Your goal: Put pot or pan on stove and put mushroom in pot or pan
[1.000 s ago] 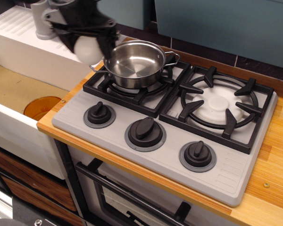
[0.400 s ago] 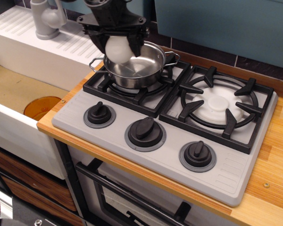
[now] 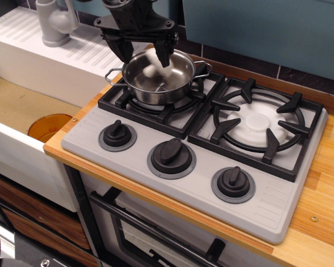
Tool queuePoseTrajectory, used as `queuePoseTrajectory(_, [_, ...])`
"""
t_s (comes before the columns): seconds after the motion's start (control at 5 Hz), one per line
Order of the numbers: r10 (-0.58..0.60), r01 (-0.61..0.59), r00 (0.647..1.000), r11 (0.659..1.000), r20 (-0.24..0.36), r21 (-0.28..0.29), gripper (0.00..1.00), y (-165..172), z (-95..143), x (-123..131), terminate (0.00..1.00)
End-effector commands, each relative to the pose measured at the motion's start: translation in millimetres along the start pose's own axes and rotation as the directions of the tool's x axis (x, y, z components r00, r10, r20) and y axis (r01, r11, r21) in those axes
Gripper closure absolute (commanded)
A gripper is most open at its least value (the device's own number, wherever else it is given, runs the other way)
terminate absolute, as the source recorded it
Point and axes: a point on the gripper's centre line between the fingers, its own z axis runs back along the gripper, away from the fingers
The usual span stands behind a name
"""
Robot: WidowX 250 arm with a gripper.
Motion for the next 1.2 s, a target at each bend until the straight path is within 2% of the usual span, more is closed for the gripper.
queuePoseTrajectory(0.0, [-0.015,0.012,0.999,0.996,0.032,0.086,0.0,-5,45,23,0.0])
queuePoseTrajectory(0.4, [-0.006,0.009,1.0,0.991,-0.025,0.136,0.0,-5,75,34,0.0])
queuePoseTrajectory(0.8, [0.002,0.005,0.999,0.99,-0.049,0.142,0.0,-10,83,39,0.0])
queuePoseTrajectory(1.0, [-0.018,0.024,0.998,0.993,-0.057,0.113,0.0,-6,81,48,0.0])
